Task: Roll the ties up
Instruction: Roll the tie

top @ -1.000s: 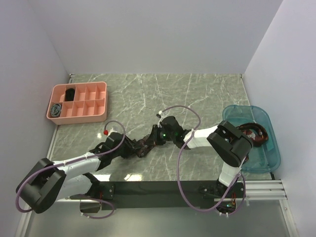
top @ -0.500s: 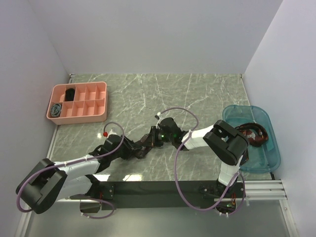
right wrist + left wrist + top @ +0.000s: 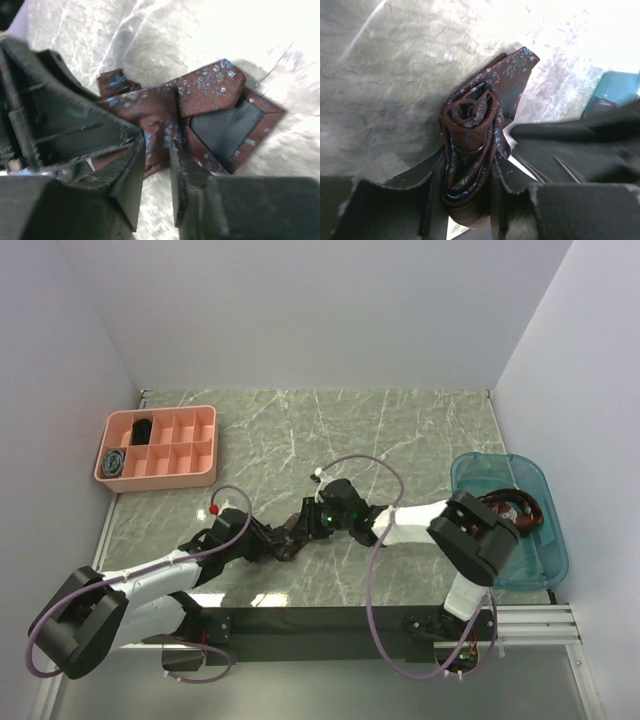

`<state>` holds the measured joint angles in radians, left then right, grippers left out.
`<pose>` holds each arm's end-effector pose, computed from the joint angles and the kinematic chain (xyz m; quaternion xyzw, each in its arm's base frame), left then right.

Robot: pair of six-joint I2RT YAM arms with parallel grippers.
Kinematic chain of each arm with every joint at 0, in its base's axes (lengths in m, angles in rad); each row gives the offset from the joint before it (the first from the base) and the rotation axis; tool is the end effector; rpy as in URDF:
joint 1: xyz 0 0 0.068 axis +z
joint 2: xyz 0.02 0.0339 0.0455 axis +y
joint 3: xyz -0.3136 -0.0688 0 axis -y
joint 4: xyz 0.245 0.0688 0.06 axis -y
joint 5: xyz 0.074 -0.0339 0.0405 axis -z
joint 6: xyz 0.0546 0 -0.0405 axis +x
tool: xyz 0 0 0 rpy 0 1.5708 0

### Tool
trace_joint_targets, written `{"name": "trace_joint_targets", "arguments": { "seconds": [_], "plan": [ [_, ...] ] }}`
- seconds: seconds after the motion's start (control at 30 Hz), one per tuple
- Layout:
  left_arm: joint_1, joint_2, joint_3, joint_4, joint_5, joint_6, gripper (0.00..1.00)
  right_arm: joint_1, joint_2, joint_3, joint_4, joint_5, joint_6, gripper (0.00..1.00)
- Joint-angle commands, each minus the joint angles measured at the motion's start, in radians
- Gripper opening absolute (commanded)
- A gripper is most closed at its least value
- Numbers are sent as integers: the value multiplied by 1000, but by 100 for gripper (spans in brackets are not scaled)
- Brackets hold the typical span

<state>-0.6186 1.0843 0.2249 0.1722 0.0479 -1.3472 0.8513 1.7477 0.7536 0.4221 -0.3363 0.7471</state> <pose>0.1436 -0.1054 0.1628 -0.3124 0.8481 -0.3677 0.2190 0.2267 0.2861 0.1816 -0.1251 0.8601 0.4409 0.2239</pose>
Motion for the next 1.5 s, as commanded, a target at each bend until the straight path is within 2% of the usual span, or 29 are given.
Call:
{"name": "trace_joint_targets", "arguments": {
  "seconds": [0.0,0.1,0.17,0.33,0.6,0.77,0.93,1.27,1.37,1.4,1.47],
  "plan": [
    [-4,15,103,-152,-33,48,14,22,-135,13,-98,129,-229,34],
    [-3,34,171,-258,-37,72,14,47,-226,-43,-83,178,-376,41],
    [-3,60,206,-335,-39,85,14,75,-272,-77,-65,236,-478,48],
    [-1,152,344,-468,-45,157,16,181,-309,-125,-16,380,-586,61],
    [3,258,436,-539,-3,203,16,391,-215,-100,64,728,-738,67],
    [2,281,453,-551,12,212,17,489,-108,-56,119,861,-831,72],
    [2,284,468,-568,21,217,17,517,-2,-27,204,991,-880,72],
    [2,292,456,-554,59,214,18,519,87,9,317,1045,-945,68],
    [2,296,455,-545,73,212,18,517,113,21,331,1042,-950,63],
    [2,296,455,-539,76,211,18,519,119,21,343,1042,-951,58],
    [2,295,456,-537,87,212,18,516,133,30,336,1028,-939,53]
  ]
}}
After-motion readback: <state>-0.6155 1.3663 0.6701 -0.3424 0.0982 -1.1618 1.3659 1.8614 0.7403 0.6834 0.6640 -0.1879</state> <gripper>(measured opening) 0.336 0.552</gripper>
